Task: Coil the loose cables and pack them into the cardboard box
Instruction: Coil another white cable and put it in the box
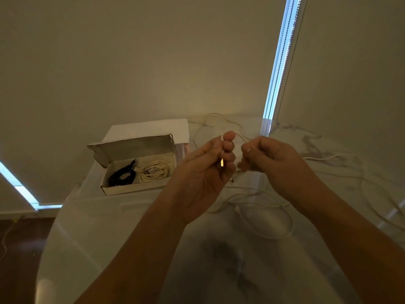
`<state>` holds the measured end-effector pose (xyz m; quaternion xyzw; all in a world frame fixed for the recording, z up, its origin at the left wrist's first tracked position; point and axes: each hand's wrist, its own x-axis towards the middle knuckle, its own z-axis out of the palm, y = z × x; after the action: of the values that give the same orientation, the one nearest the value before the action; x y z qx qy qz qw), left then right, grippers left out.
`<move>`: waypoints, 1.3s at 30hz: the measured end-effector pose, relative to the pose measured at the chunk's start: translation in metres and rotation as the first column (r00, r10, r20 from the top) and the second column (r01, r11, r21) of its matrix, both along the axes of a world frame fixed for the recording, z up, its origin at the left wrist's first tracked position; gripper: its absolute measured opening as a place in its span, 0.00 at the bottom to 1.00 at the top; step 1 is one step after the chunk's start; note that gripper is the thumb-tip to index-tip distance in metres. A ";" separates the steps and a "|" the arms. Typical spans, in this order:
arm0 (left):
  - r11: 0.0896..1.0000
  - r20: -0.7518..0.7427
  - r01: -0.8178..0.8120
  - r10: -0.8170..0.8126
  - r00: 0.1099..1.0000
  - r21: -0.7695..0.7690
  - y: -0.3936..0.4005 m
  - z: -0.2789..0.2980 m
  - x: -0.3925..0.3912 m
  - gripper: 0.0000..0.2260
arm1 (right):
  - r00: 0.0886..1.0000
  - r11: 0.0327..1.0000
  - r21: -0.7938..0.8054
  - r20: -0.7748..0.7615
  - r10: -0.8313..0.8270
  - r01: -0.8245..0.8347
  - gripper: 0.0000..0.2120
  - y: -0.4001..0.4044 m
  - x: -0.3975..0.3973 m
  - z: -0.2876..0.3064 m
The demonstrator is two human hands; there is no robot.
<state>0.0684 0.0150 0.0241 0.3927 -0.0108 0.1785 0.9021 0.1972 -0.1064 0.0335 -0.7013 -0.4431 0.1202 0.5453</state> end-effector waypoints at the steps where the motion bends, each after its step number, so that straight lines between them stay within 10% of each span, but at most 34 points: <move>1: 0.999 0.005 -0.027 0.027 1.000 -0.021 0.002 0.000 0.001 0.14 | 0.996 0.999 0.022 -0.078 0.046 -0.045 0.10 0.000 -0.003 0.001; 20: 0.824 0.007 -0.567 0.567 0.824 0.006 0.017 0.006 0.001 0.15 | 0.986 0.960 -0.225 -0.012 0.167 -0.166 0.17 0.002 -0.026 -0.005; 26: 0.727 0.003 -0.636 0.658 0.753 0.260 0.021 0.001 0.001 0.16 | 0.915 0.925 -0.370 0.339 0.219 -0.085 0.10 -0.008 -0.036 0.006; 32: 0.553 0.036 -0.589 0.710 0.703 0.590 0.022 -0.007 0.005 0.17 | 0.857 0.988 -0.150 0.506 0.098 -0.025 0.07 -0.015 -0.036 0.018; 39: 0.126 0.200 -0.417 0.730 0.654 0.900 0.007 -0.008 0.006 0.15 | 0.840 0.996 0.061 0.536 -0.086 0.063 0.12 -0.013 -0.029 0.022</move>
<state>0.0745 0.0215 0.0164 0.8011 0.1818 0.4195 0.3863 0.1680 -0.1197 0.0555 -0.7122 -0.5531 -0.1116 0.4177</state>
